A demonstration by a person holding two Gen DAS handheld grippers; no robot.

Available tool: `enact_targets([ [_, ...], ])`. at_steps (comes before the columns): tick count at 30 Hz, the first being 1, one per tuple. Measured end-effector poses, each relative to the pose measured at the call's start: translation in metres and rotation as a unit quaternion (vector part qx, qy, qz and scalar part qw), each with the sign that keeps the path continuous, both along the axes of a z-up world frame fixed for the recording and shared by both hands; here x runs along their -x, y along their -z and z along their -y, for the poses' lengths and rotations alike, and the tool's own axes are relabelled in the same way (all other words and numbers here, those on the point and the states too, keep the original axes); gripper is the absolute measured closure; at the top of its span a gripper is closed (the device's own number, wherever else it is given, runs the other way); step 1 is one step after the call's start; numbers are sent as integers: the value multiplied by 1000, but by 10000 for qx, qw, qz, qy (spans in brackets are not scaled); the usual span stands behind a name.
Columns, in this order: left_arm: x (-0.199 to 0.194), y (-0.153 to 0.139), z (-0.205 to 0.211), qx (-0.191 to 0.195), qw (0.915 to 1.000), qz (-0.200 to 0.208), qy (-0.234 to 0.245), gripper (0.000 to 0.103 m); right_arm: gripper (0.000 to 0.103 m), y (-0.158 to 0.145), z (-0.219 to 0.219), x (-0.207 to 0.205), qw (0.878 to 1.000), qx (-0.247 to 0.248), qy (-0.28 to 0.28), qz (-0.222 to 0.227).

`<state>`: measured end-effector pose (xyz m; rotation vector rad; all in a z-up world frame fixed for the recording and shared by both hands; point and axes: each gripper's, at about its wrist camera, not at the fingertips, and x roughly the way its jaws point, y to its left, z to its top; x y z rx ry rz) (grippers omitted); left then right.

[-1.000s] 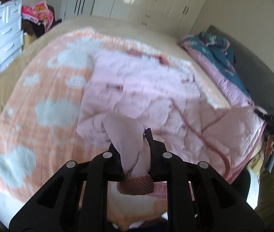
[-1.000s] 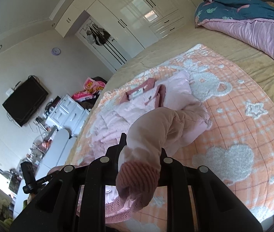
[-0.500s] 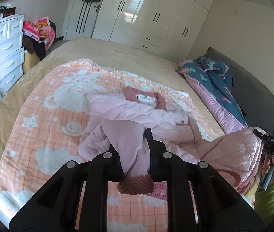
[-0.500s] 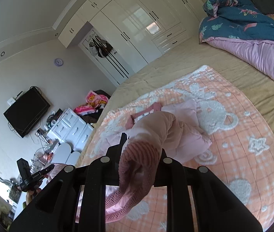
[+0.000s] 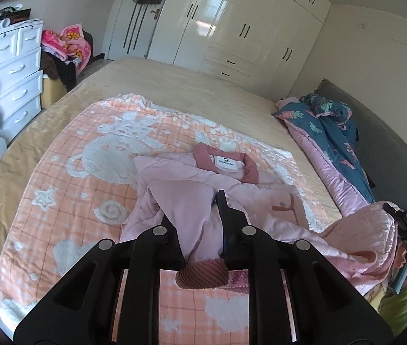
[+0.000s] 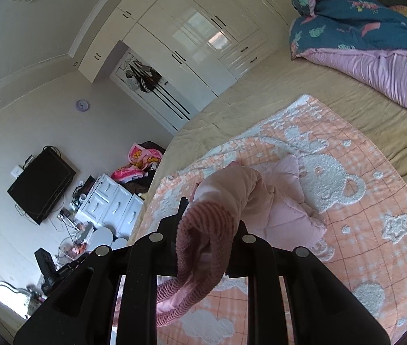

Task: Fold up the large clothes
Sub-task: 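Lift the hem with both tools and fold it over toward the collar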

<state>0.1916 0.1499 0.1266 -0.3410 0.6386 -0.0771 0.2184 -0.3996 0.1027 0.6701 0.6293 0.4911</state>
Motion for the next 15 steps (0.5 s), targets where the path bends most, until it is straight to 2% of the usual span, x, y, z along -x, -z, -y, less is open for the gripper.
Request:
enact_targets([
  [8,-22,16,-4,-26,9998,-126,-135,93,83,22,4,-29,9989,-246,13,-397],
  [15,-34,21,-6,-115,9995,-155,-237,92,80,29,4,-49,9980,-399,41,-479],
])
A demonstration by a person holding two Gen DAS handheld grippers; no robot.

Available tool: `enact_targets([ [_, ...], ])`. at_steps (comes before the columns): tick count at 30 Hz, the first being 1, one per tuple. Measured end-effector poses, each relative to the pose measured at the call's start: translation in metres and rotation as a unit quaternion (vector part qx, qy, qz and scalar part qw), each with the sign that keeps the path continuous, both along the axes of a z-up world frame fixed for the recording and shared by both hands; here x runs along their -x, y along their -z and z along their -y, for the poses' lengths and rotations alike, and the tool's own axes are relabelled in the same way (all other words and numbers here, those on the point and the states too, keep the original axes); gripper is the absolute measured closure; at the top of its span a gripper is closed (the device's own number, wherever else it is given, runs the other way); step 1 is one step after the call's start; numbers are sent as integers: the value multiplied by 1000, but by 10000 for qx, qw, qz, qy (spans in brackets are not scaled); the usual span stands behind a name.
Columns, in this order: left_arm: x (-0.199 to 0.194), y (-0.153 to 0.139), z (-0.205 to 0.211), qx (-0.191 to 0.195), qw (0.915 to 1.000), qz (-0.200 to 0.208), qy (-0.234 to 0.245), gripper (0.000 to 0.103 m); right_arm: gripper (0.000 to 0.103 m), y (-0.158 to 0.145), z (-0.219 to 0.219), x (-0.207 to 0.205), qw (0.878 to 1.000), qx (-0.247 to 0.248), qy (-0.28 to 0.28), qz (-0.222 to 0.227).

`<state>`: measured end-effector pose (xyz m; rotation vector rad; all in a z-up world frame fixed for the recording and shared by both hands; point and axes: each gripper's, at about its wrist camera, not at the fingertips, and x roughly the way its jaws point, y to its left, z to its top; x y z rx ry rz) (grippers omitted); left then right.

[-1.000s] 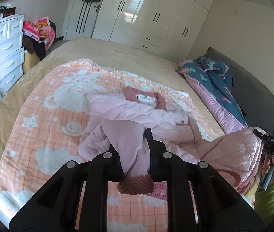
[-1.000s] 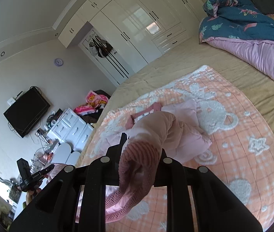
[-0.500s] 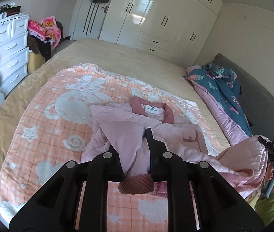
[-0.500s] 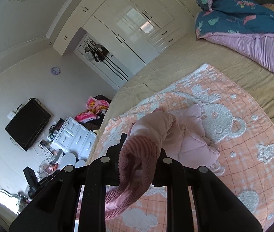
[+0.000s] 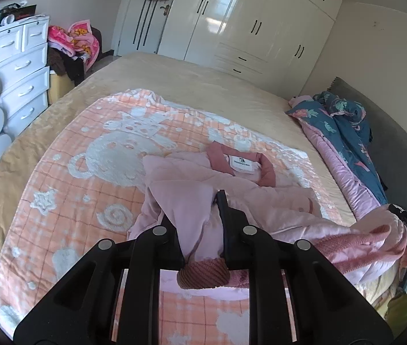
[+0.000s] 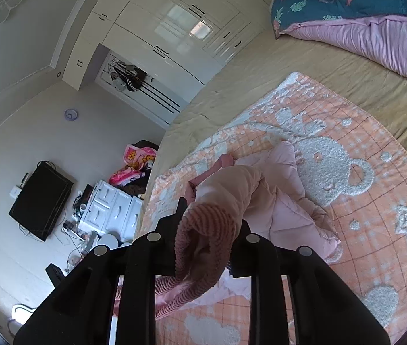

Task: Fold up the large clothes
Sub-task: 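Lift the hem with both tools and fold it over toward the collar, then lower the hem onto the jacket and open both tools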

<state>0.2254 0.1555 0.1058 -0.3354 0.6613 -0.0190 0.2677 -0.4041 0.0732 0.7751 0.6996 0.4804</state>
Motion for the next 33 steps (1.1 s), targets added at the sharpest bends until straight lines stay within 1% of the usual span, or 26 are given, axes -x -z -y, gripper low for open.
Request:
enact_targets([
  [5,-10,4,-2,-34,10000,-36,-80,92,76,2,-1,-15,9998,-166,-20,-71],
  [6,-11,4,-2,-30,9999,-46,-90,92,73,3,-1,-17,9997,-225,-36,-86],
  [8,-15,6,-3,-21,9999,-77,-121,92,69,3,0,-23,9992,-371,-56,-130],
  [10,-20,6,-4,-33,9998,-101,-139,92,63,3,0,-27,9988,-468,-101,-126],
  [11,-22,6,-4,-37,9998,-114,-142,92,56,2,1,-29,9986,-500,-108,-97],
  [12,-24,7,-3,-46,9998,-119,-145,92,51,1,1,-30,9985,-523,-116,-72],
  [15,-30,8,-3,-82,9997,-144,-176,92,44,-2,1,-35,9984,-525,-198,4],
  [18,-37,10,-2,-93,9996,-172,-195,92,42,-3,3,-39,9984,-519,-203,18],
  [21,-43,10,-1,-105,9995,-193,-205,92,38,-5,8,-41,9985,-513,-124,133],
  [23,-46,10,0,-111,9995,-197,-208,92,36,-7,13,-42,9979,-595,-90,243],
  [26,-51,11,1,-138,9995,-184,-205,92,27,-9,22,-36,9960,-736,54,510],
  [28,-53,11,2,-134,9995,-185,-210,92,22,-10,22,-34,9956,-635,83,679],
  [30,-54,11,1,-118,9995,-185,-218,92,15,-7,20,-31,9966,-411,88,703],
  [33,-55,12,2,-126,9996,-160,-215,91,11,3,16,-24,9970,-41,74,764],
])
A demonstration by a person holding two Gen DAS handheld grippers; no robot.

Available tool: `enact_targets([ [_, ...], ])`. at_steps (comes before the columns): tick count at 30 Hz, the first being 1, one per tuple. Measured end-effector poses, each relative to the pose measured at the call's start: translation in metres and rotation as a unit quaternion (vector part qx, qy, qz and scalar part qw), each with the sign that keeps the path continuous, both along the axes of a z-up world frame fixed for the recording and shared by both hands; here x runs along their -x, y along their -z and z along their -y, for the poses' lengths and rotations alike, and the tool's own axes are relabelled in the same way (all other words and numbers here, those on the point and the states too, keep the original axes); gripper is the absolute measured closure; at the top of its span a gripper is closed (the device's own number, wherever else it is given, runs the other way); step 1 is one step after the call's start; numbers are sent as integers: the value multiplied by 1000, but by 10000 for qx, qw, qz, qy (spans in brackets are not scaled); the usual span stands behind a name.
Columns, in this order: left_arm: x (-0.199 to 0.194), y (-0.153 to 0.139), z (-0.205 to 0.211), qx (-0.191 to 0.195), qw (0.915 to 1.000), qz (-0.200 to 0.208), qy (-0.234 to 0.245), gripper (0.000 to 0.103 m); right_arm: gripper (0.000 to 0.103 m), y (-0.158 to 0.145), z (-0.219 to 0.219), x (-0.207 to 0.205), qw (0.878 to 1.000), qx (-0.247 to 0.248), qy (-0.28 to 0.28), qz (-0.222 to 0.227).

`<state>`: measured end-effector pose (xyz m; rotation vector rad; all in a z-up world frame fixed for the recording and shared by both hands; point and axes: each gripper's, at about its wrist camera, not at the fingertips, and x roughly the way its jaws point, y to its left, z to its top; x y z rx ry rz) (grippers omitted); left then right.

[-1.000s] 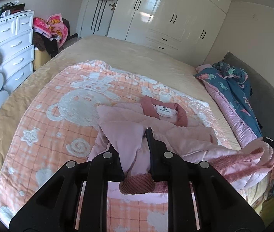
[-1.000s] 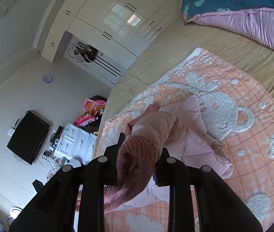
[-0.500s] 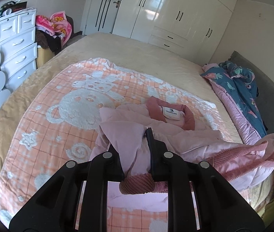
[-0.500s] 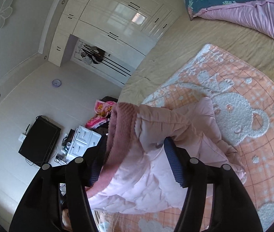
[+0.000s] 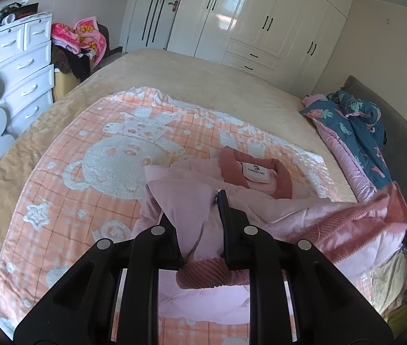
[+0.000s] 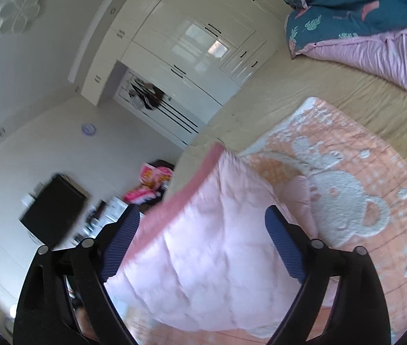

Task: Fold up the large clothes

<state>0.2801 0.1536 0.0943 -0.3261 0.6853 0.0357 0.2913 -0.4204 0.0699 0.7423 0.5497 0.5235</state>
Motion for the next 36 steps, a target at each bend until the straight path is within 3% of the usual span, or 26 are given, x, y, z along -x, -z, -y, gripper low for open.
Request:
enact_targets([
  [4,-2,1,1,-36,10000,3,-27,90,10,17,-14,5,9975,690,128,-11],
  [9,-13,8,2,-90,9999,-57,-132,87,10,44,-45,7,9851,1687,327,-59],
  [14,-22,16,10,-245,9995,-80,-202,81,10,69,-74,-6,9723,2314,307,-110],
  [17,-21,18,15,-328,9992,-26,-216,75,10,83,-81,-8,9704,2385,356,-113],
  [19,-19,18,17,-296,9994,38,-175,54,10,91,-84,-7,9685,2460,374,-68],
  [21,-18,17,21,-302,9994,85,-135,44,10,96,-86,-8,9667,2538,328,-79],
  [25,-15,13,29,-368,9991,174,-93,33,10,99,-85,-5,9682,2479,341,-63],
  [27,-13,10,33,-445,9987,238,-91,16,10,98,-84,-3,9694,2428,368,-24],
  [30,-9,2,44,-925,9948,413,-113,15,10,96,-82,1,9697,2405,426,9],
  [36,-3,1,46,-1085,9929,471,-117,12,7,94,-87,5,9663,2530,467,35],
])
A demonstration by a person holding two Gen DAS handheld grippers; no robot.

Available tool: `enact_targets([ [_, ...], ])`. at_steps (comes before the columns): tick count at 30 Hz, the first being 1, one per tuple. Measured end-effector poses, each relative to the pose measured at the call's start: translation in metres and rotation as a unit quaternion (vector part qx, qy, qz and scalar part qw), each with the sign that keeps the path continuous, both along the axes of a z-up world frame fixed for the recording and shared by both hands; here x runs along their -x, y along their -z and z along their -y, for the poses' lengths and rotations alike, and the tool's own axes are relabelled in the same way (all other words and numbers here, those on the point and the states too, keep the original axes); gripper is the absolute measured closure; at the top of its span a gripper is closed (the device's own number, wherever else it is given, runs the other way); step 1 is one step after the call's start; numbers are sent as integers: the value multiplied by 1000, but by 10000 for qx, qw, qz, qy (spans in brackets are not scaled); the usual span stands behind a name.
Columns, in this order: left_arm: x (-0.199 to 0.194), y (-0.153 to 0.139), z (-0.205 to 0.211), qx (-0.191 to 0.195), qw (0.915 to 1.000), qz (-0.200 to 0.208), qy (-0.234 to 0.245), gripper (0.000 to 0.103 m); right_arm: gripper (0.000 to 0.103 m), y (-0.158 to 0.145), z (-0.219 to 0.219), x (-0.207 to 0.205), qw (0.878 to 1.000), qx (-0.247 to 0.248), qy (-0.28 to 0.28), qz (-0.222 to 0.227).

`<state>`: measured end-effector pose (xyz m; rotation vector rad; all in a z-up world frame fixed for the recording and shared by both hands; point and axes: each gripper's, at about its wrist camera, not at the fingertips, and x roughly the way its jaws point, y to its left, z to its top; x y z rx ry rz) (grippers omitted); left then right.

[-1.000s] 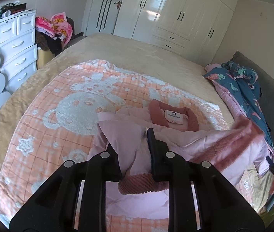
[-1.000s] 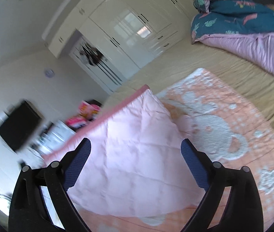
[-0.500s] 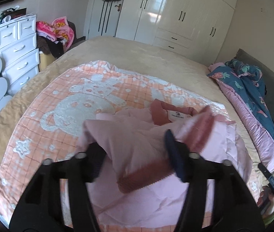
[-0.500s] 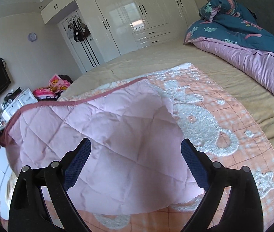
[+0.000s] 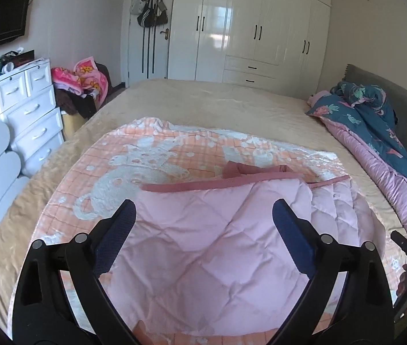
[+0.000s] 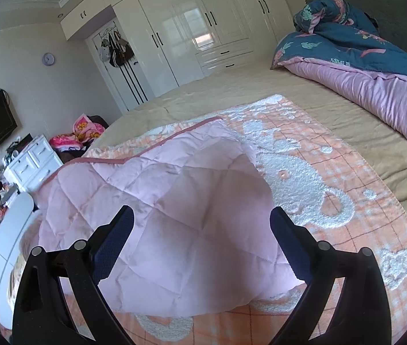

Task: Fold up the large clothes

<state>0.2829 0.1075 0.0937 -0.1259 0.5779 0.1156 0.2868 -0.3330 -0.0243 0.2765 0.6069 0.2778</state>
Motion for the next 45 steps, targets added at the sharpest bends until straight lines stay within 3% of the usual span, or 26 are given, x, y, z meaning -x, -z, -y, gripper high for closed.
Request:
enact_targets([
  [5,3,23,-15,-56,9994,-191,-286,10,7,2,-5,-3,9998,206,49,7],
  [8,9,50,-30,-252,9971,-352,-621,9,6,4,-9,-10,9991,425,46,-20],
  [10,13,76,-47,-169,9955,-555,-756,9,6,7,-12,-17,9981,618,48,-65],
  [14,22,118,-84,681,9919,-759,-757,9,6,18,-13,-34,9947,974,154,-299],
  [18,22,139,-99,1233,9870,-792,-658,9,6,29,-13,-50,9916,1205,132,-456],
  [23,21,151,-101,1713,9806,-857,-407,9,7,38,-9,-66,9902,1266,35,-585],
  [26,24,155,-95,1634,9819,-913,-282,10,10,42,-13,-71,9901,1257,-115,-622],
  [29,25,153,-89,1678,9823,-820,-128,39,31,46,-19,-74,9894,1241,-402,-634],
  [30,24,152,-84,1720,9820,-774,-23,57,39,47,-22,-74,9886,1313,-409,-606],
  [31,24,151,-77,1597,9842,-768,-13,64,47,46,-25,-72,9877,1398,-442,-540],
  [33,22,147,-63,1136,9907,-743,-19,76,73,43,-30,-68,9862,1508,-519,-437],
  [34,22,143,-57,970,9929,-688,-29,82,77,40,-31,-64,9853,1580,-556,-337],
  [36,21,134,-50,763,9956,-541,-37,87,83,32,-32,-57,9853,1630,-489,-166],
  [38,20,122,-53,953,9949,-326,-40,88,85,22,-28,-53,9879,1502,-380,-17],
  [41,10,102,-56,1049,9945,-75,-31,89,87,6,-22,-51,9919,1221,-209,291],
  [45,-13,86,-52,809,9967,52,-43,89,87,-7,-14,-56,9946,896,-8,519],
])
